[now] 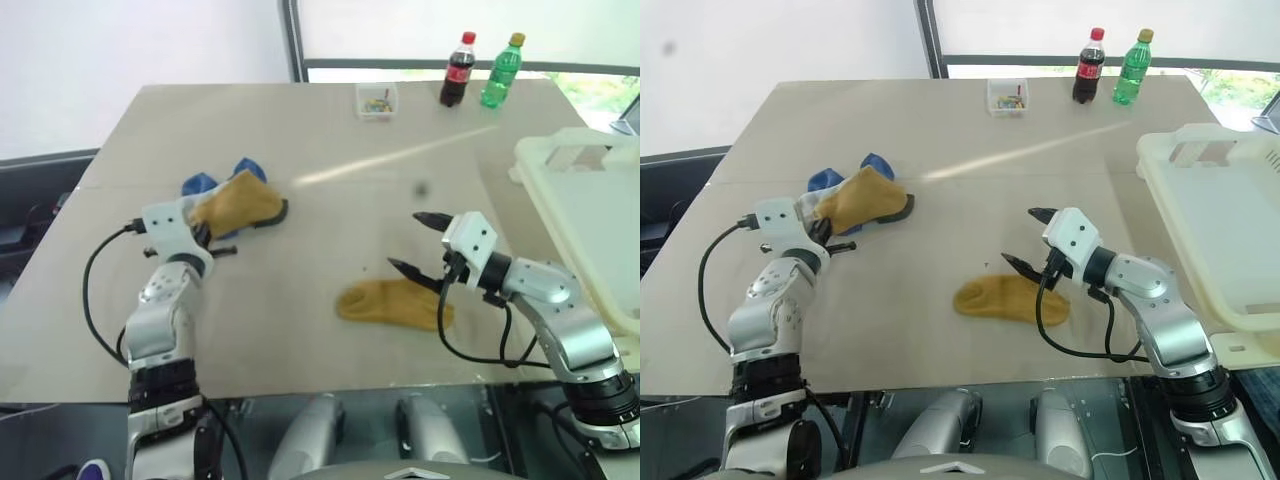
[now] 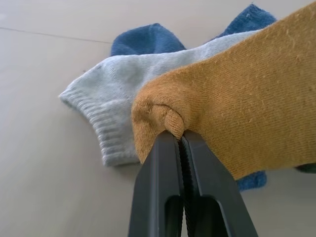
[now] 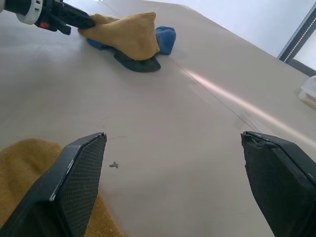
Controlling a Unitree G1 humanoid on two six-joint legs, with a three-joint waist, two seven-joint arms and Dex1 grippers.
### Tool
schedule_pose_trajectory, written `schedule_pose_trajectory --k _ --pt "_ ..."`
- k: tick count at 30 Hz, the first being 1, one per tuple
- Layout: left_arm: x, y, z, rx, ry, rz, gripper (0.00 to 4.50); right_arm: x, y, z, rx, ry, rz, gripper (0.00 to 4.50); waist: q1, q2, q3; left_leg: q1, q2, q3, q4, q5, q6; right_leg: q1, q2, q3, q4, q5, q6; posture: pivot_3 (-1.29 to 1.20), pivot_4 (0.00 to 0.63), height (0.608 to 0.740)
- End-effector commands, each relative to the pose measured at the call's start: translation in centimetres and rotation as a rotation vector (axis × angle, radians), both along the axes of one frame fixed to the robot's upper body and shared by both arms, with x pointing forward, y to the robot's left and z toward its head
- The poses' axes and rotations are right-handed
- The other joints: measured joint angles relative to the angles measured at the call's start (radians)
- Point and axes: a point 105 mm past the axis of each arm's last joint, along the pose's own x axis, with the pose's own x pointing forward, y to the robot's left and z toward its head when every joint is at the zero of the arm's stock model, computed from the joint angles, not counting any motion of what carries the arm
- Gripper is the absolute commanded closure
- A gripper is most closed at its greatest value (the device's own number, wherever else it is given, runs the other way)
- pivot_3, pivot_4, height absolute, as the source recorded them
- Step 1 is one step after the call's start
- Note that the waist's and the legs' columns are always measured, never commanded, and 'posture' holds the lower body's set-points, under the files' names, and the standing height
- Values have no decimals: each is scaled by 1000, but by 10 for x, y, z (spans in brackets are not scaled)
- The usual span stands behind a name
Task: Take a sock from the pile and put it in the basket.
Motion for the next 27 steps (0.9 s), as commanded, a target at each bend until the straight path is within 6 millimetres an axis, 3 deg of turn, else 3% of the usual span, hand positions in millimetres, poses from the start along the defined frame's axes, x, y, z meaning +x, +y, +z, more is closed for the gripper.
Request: schedule_pose_trajectory --k 1,8,14,18,21,25,27 --pt "-13 4 23 9 -50 10 4462 -3 2 12 21 -48 15 0 0 0 0 0 0 0 0 0 0 0 0 0 0 0 0 0 150 740" --pt "-39 5 9 -7 124 -21 4462 -3 4 11 18 -41 37 0 -2 0 0 0 0 0 0 0 1 0 1 0 0 0 0 0 150 740" --pt "-67 -6 -25 26 434 -161 4462 -3 6 10 17 -36 52 0 -14 0 0 1 0 0 0 -1 1 0 1 0 1 0 0 0 150 740" --pt "-79 -35 -32 -28 517 -321 4462 -3 6 9 16 -34 52 0 -15 2 -1 2 0 0 -1 -1 2 1 1 0 1 0 0 0 150 740" --pt "-81 -69 -29 -85 539 -480 4462 -4 5 8 15 -33 45 0 -10 3 -2 2 0 0 -1 -1 1 1 1 0 1 0 0 0 150 740" --pt "-76 -90 -27 -139 560 -546 4462 -5 4 8 18 -32 32 0 -3 3 -2 3 -1 0 0 -1 1 3 1 0 1 0 0 0 150 740" --pt "-61 -108 -23 -183 547 -579 4462 -5 2 8 15 -35 24 0 -1 3 -2 4 -1 0 0 -1 1 3 1 0 1 0 0 0 150 740"
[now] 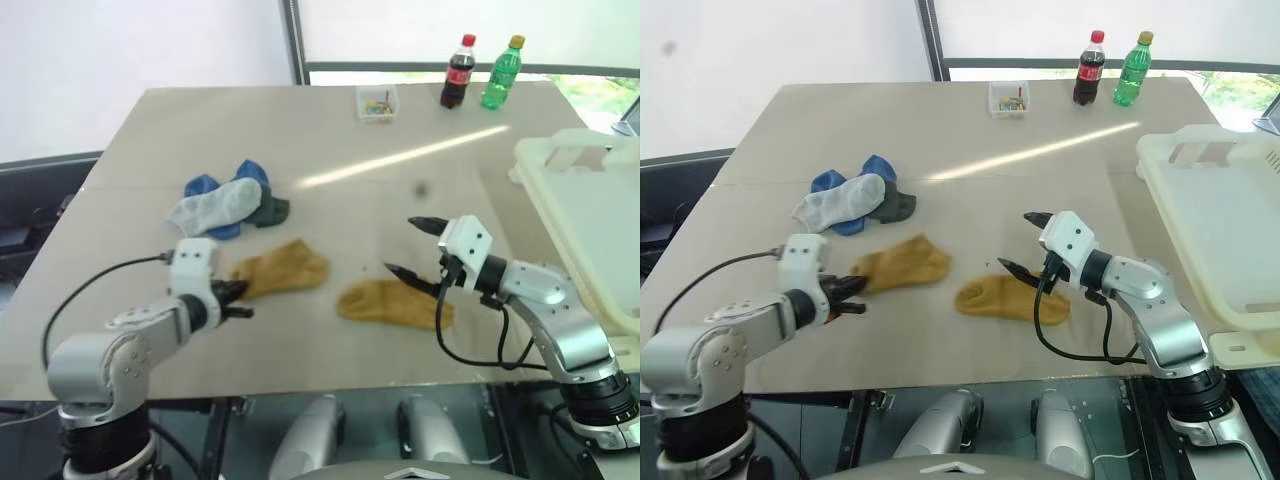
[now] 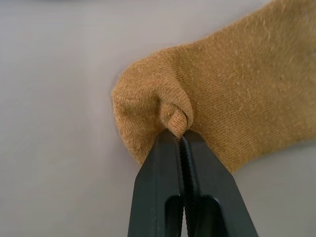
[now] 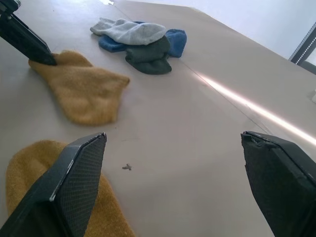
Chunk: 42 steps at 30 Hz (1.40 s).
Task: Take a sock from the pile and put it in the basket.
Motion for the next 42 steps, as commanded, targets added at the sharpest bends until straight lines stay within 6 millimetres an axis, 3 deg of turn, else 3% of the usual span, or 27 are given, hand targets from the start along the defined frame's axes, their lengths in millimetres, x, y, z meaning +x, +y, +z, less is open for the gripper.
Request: schedule_pose_trajectory --k 1,6,14,18,23,27,30,33,36,42 --pt "14 -31 -2 -78 53 -56 4462 -3 -2 13 16 -56 -4 0 8 0 0 0 0 0 0 0 0 0 0 0 0 0 0 0 150 740" --pt "37 -63 1 -149 54 -56 4462 -3 -4 15 9 -55 -17 0 8 -1 0 -1 -1 0 1 1 -2 0 0 0 0 0 0 0 150 740" --pt "73 -92 1 -204 18 34 4462 9 -11 8 1 25 -103 0 11 -1 0 -1 -1 0 2 1 -2 1 0 0 0 0 0 0 150 740" --pt "75 -114 1 -224 12 -20 4462 17 -17 -5 -56 102 -150 0 12 -1 0 -1 -2 -1 2 1 -2 1 -1 -1 0 0 0 0 150 740" --pt "74 -119 3 -209 -52 -90 4462 32 -20 -12 -38 201 -217 0 11 -1 0 -2 -2 -1 2 1 -2 0 -1 -1 0 0 0 0 150 740" --pt "65 -123 7 -166 -88 -182 3090 43 -23 -19 -14 278 -293 0 10 -1 0 -2 -2 -1 2 1 -2 0 0 -1 0 0 0 0 150 740" --pt "58 -111 18 -84 -190 -251 1819 49 -23 -22 19 337 -344 0 4 -1 0 -3 -1 0 2 1 -2 -1 0 0 0 0 0 0 150 740" --pt "50 -94 27 -28 -289 -325 1819 54 -20 -23 41 367 -377 0 -11 -1 0 -3 -1 1 0 1 -2 -4 0 2 1 0 0 0 150 740" --pt "56 -81 24 15 -317 -317 1819 61 -20 -27 50 377 -416 0 -14 -1 0 -4 0 2 -1 2 -2 -6 0 3 1 0 0 0 150 740" --pt "69 -88 28 -40 -351 -261 1819 69 -19 -25 79 368 -443 0 -8 -1 0 -5 -2 1 -1 1 -2 -6 -1 2 0 0 0 0 150 740"
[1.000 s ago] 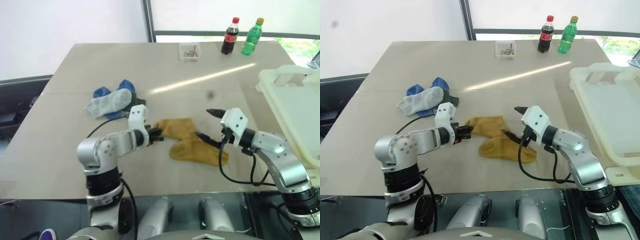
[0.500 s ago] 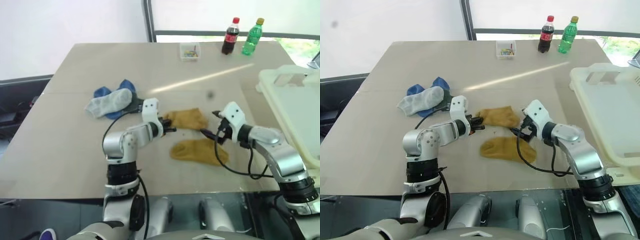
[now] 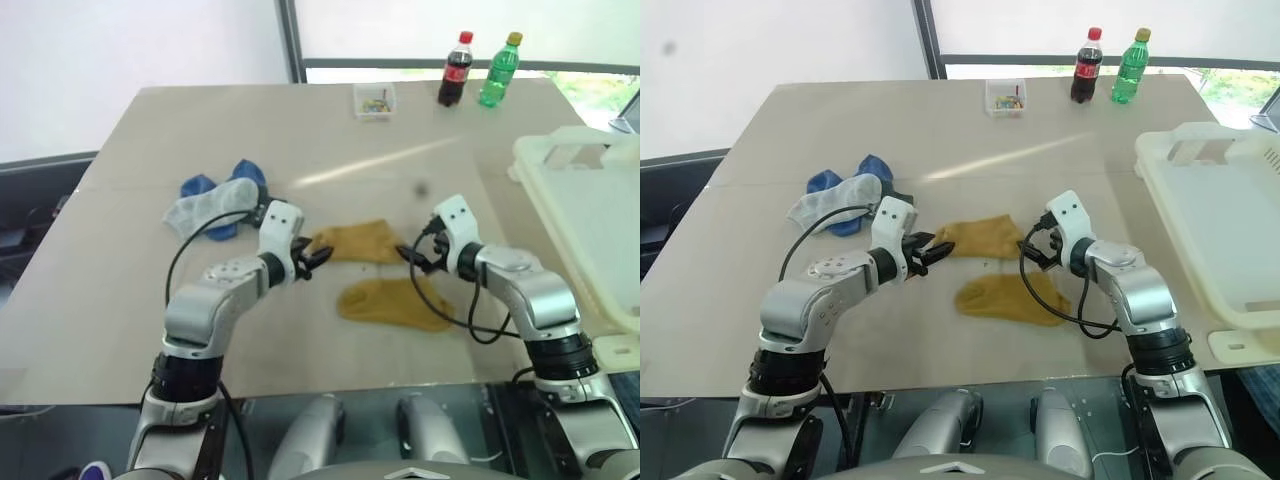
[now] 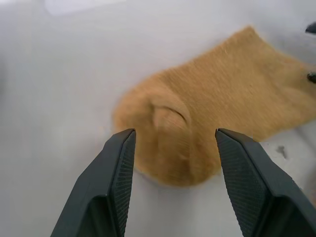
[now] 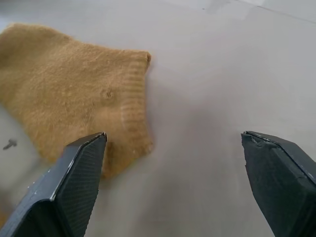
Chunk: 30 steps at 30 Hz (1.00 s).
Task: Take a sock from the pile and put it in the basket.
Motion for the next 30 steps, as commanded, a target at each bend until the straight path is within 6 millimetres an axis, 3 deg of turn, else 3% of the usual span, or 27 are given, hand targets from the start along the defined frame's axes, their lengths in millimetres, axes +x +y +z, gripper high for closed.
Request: schedule_pose_trajectory --k 1,3,4,5,8,13,21,22,24,25,26,28,30 --pt "1 -8 18 -69 -62 -1 1819 5 1 20 21 -73 -4 0 -3 0 0 0 0 0 0 0 0 0 0 0 0 0 0 0 150 740" --pt "-2 -2 18 -87 -56 18 1819 4 4 22 27 -78 8 0 -9 0 0 0 0 0 0 0 0 0 0 0 0 0 0 0 150 740" --pt "-4 2 16 -89 -49 28 1392 3 5 22 27 -78 11 0 -12 0 0 0 1 0 -1 0 0 -1 0 0 0 0 0 0 150 740" --pt "-4 7 15 -84 -50 43 1295 2 6 21 23 -77 15 0 -15 0 0 0 1 0 -1 0 0 -1 0 1 0 0 0 0 150 740" --pt "-4 15 16 -58 -55 64 45 1 8 18 16 -80 21 0 -13 0 0 1 3 1 -1 0 0 -2 1 1 1 0 0 0 150 740" --pt "-3 22 18 -32 -85 81 45 -1 17 25 54 -98 51 0 -8 0 0 0 1 1 -1 0 0 -1 1 1 1 0 0 0 150 740" --pt "4 13 -6 -95 -5 120 45 -1 19 10 35 -54 53 0 -7 0 0 0 1 0 -1 0 0 -1 1 0 1 0 0 0 150 740" --pt "5 12 -7 -104 -2 121 0 -1 18 8 33 -49 50 559 -7 0 0 0 1 0 -1 0 0 -1 1 0 1 0 0 0 150 740" --pt "7 10 -11 -112 14 132 548 -1 16 3 17 -39 54 1263 -7 0 0 0 1 0 -1 0 0 -1 1 0 1 0 0 0 150 740" --pt "8 9 -13 -111 19 136 613 -2 16 1 10 -33 60 1445 -6 0 0 1 1 0 -1 0 0 -1 0 0 1 0 0 0 150 740" --pt "8 8 -14 -113 24 136 1303 -3 17 -1 4 -27 68 2221 -7 0 0 1 1 0 -1 0 0 -1 0 0 1 0 0 0 150 740" --pt "8 6 -16 -124 33 127 2034 -4 17 -3 -13 -26 84 2988 -7 0 0 1 1 0 -1 0 0 -1 0 0 1 0 0 0 150 740" --pt "7 3 -17 -140 44 122 3120 -4 15 -3 -34 -35 89 4056 -6 0 0 1 0 0 -1 0 0 0 0 0 1 0 0 0 150 740"
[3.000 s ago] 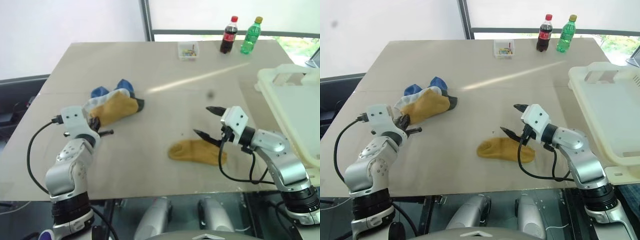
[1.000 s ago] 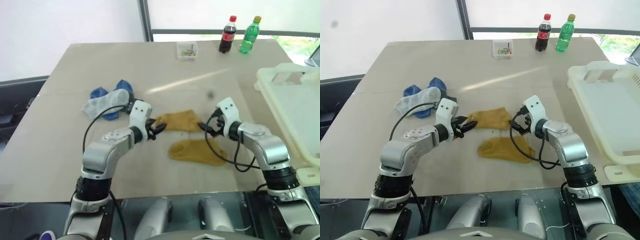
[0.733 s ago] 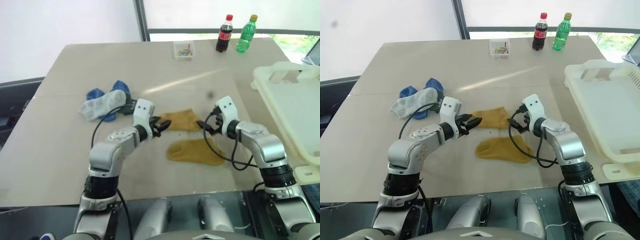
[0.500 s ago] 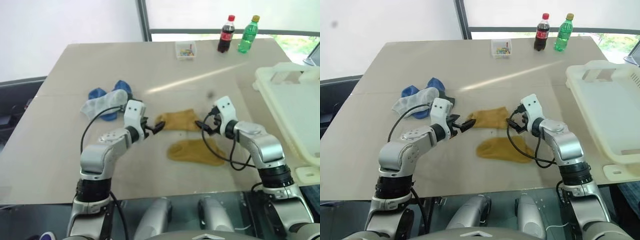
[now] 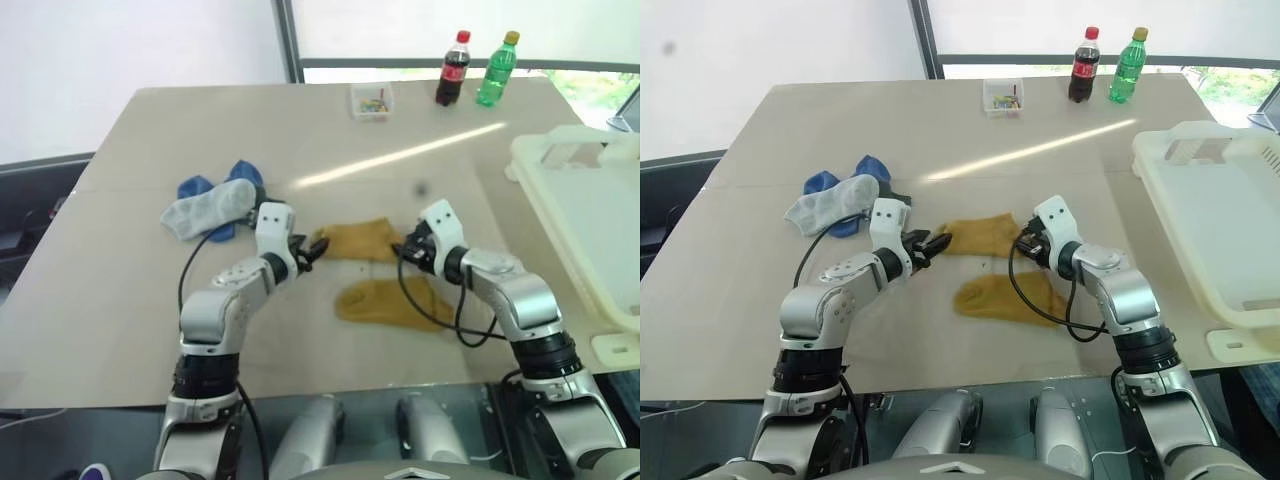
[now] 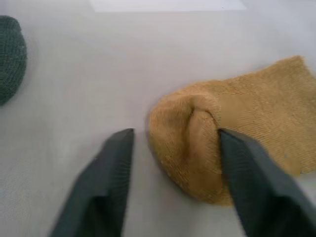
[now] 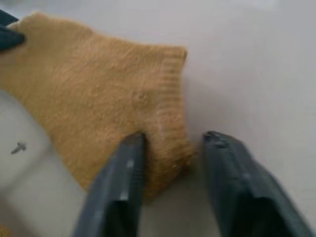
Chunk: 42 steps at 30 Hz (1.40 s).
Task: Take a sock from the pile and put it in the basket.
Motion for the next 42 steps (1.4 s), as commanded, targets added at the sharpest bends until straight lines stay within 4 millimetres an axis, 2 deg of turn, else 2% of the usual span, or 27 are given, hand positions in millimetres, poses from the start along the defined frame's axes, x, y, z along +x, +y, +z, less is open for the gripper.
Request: schedule_pose_trajectory --k 1,3,6,9,12,16,21,24,33,42 --pt "-2 -7 -5 -41 32 -23 3616 1 -2 5 -35 -46 14 4487 0 0 0 0 0 0 0 0 0 0 0 0 0 0 0 0 150 740" --pt "-1 -9 -3 -79 31 -24 4460 2 -5 7 -40 -59 10 4500 0 0 0 0 0 0 0 0 0 1 0 0 0 0 0 0 150 740" --pt "0 -12 7 -167 16 -28 4460 1 -7 16 -19 -90 15 4500 0 0 0 0 0 0 1 0 0 1 0 0 0 0 0 0 150 740" --pt "-5 -18 27 -312 -2 -82 4460 -6 -7 32 26 -119 53 4500 1 0 0 0 0 -1 1 0 0 0 0 -1 0 0 0 0 150 740" --pt "-19 -22 39 -388 16 -166 4460 -21 -10 46 63 -114 98 4500 -1 -1 0 -1 0 -1 1 0 0 0 0 -1 0 0 0 0 150 740" --pt "-43 -24 41 -385 81 -289 4460 -49 -20 56 61 -75 156 4500 -2 0 0 -1 0 -2 1 -1 1 0 0 -1 0 0 0 0 150 740" --pt "-71 -29 40 -353 148 -410 4460 -87 -32 52 15 11 203 4500 0 -1 0 -1 0 -2 1 -2 3 1 0 -2 -1 0 0 0 150 740" --pt "-80 -33 37 -342 187 -447 4460 -100 -37 48 1 44 192 4500 0 -1 0 -1 1 -2 1 -2 4 1 0 -2 -1 0 0 0 150 740" --pt "-93 -37 21 -268 253 -485 4460 -112 -47 35 -24 86 117 4500 6 -1 0 0 1 -1 1 -2 3 2 0 -2 -1 0 0 0 150 740" --pt "-87 -35 20 -246 247 -478 4460 -118 -53 32 -28 97 85 4500 12 -1 0 0 1 -1 1 -2 4 2 -1 -2 -1 0 0 0 150 740"
